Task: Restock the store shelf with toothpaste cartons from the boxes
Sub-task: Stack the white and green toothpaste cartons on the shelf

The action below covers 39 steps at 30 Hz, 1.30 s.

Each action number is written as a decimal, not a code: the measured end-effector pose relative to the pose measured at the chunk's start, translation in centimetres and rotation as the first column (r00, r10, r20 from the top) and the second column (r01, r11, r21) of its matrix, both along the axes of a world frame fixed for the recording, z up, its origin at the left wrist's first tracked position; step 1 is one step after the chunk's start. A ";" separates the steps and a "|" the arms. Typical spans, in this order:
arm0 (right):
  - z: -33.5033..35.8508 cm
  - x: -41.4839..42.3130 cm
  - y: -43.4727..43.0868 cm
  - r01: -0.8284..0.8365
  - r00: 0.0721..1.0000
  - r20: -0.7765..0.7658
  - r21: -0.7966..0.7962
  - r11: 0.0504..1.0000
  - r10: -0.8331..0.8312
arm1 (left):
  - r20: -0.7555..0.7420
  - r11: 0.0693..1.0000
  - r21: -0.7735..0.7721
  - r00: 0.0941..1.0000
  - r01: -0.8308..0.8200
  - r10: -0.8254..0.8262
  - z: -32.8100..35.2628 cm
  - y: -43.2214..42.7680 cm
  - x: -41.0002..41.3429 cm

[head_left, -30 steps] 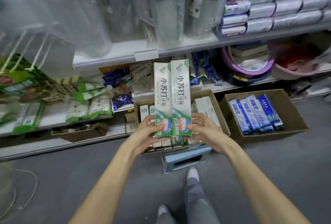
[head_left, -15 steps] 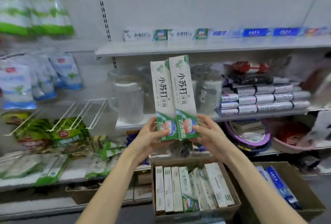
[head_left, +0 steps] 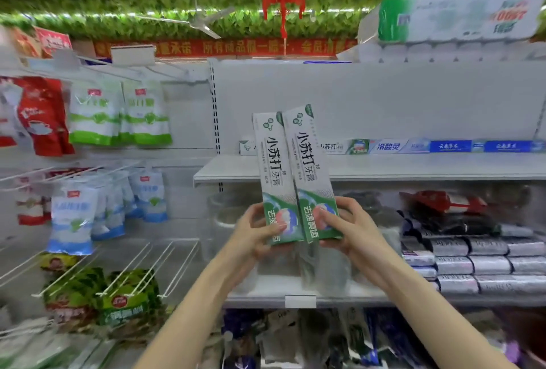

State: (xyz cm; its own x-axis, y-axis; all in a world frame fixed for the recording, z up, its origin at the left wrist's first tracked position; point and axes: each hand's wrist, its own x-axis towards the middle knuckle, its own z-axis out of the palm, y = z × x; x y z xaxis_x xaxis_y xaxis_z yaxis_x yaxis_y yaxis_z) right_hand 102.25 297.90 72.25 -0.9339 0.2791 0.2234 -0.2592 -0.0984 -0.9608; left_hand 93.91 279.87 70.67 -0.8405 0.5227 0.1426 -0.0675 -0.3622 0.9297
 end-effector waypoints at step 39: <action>5.8 -38.2 13.2 0.226 0.955 -0.195 0.966 0.125 -0.221 | 0.086 0.935 0.010 0.932 -0.355 0.353 6.3 -2.6 -33.1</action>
